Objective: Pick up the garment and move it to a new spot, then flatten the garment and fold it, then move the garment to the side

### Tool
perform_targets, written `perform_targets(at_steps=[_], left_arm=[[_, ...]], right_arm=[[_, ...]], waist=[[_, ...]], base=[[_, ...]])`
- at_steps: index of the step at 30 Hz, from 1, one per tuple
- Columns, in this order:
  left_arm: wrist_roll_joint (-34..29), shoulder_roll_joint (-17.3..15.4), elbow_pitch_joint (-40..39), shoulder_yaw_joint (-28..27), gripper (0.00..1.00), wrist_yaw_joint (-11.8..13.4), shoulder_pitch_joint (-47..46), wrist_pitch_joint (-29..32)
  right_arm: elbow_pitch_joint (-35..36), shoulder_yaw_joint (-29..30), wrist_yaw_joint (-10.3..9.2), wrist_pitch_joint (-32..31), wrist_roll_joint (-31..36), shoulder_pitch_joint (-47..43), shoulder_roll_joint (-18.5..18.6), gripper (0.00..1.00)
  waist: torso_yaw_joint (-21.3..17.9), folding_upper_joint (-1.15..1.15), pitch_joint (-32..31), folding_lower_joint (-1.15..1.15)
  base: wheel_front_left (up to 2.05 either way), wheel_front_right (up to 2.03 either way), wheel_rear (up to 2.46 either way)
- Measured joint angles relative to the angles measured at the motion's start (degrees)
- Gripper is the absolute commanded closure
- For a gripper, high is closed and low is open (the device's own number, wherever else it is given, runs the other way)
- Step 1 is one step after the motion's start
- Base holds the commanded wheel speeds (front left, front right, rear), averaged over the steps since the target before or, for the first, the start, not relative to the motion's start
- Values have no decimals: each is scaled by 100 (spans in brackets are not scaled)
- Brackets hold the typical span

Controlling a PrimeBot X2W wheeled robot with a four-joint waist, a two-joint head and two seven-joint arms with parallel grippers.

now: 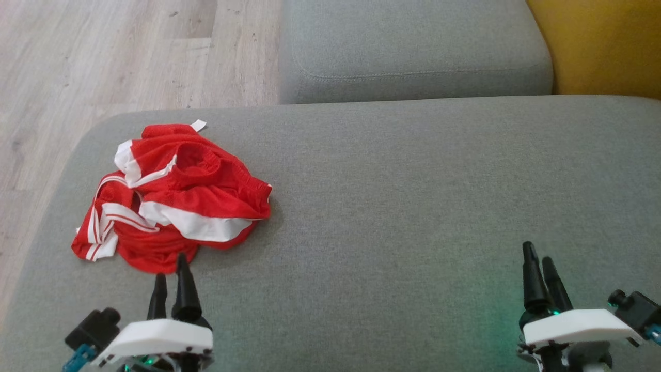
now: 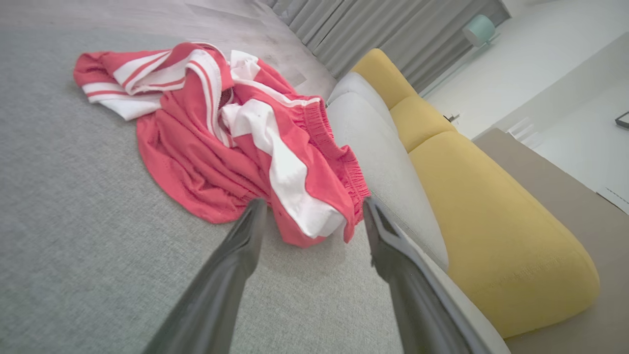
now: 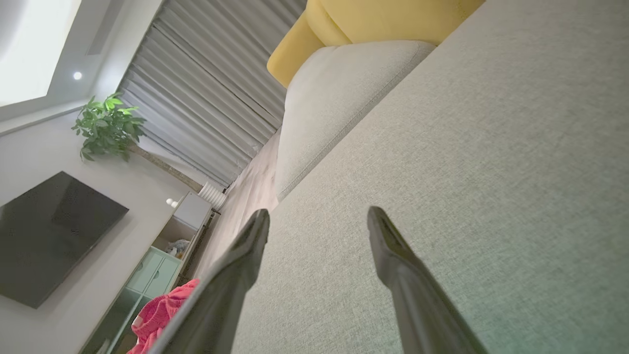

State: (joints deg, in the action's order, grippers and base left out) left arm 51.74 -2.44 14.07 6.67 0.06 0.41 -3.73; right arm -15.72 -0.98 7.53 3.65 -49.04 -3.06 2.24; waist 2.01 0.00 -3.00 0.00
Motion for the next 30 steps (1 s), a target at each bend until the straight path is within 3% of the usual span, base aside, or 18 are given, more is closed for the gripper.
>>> perform_targets(at_steps=[30], left_arm=[[-2151, -11, -144, 505, 0, 236, 197, -493]], right_arm=[[22, -58, 0, 493, 2080, -245, 2, 0]], waist=[[92, 0, -259, 1]], base=[[0, 0, 0]])
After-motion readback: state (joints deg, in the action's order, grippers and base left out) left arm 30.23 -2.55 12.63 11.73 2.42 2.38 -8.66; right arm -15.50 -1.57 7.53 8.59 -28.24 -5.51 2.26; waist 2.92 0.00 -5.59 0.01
